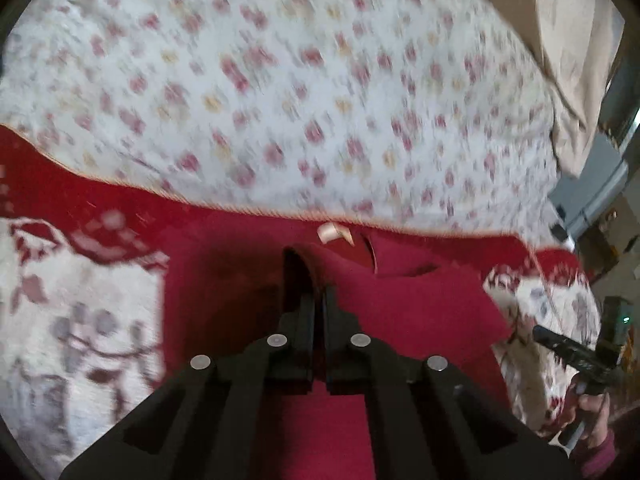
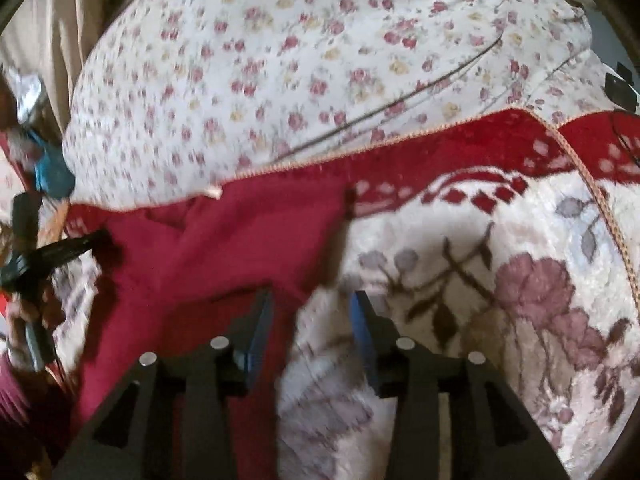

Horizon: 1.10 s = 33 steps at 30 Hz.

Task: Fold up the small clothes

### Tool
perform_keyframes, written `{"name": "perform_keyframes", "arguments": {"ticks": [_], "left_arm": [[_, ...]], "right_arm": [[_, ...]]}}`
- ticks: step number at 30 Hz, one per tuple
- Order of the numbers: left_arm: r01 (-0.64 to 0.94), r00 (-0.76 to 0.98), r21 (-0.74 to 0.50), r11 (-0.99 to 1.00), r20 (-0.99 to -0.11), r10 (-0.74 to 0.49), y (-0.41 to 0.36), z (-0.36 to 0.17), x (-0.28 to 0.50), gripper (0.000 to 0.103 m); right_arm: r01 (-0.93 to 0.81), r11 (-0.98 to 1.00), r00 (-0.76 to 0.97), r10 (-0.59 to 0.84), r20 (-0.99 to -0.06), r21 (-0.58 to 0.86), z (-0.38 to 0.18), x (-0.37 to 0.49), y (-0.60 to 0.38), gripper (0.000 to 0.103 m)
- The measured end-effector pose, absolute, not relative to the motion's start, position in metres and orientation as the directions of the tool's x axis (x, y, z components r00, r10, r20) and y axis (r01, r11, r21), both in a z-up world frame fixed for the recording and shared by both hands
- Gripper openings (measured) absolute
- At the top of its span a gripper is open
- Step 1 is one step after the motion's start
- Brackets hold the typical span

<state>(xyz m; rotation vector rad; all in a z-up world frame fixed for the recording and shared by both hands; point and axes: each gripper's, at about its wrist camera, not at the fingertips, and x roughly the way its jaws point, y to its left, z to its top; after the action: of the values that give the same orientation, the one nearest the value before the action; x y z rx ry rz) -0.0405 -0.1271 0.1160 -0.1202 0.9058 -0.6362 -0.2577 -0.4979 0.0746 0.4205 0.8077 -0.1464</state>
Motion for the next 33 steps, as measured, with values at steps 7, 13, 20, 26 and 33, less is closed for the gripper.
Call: {"name": "perform_keyframes", "arguments": {"ticks": [7, 13, 20, 26, 33], "left_arm": [[0.422, 0.372, -0.396, 0.815, -0.745, -0.554, -0.113, 0.078, -0.034, 0.000], [0.427, 0.381, -0.345, 0.836, -0.770, -0.512, -0.120, 0.070, -0.039, 0.000], [0.389, 0.449, -0.248, 0.887, -0.790, -0.418, -0.103, 0.072, -0.040, 0.004], [0.375, 0.515, -0.139, 0.917, -0.791, -0.330, -0.110, 0.065, -0.046, 0.007], [0.373, 0.536, -0.088, 0.924, -0.792, -0.292, -0.113, 0.056, -0.051, 0.008]], "right_arm": [[0.309, 0.898, 0.688, 0.015, -0.726, 0.312, 0.076, -0.208, -0.487, 0.061], [0.336, 0.859, 0.571, 0.140, -0.809, 0.386, 0.031, -0.146, -0.485, 0.049], [0.335, 0.918, 0.563, -0.015, -0.827, 0.212, 0.035, -0.158, -0.477, 0.018], [0.318, 0.929, 0.639, -0.063, -0.766, 0.188, 0.064, -0.179, -0.459, 0.029], [0.253, 0.963, 0.540, -0.059, -0.840, 0.094, 0.041, -0.173, -0.443, 0.032]]}}
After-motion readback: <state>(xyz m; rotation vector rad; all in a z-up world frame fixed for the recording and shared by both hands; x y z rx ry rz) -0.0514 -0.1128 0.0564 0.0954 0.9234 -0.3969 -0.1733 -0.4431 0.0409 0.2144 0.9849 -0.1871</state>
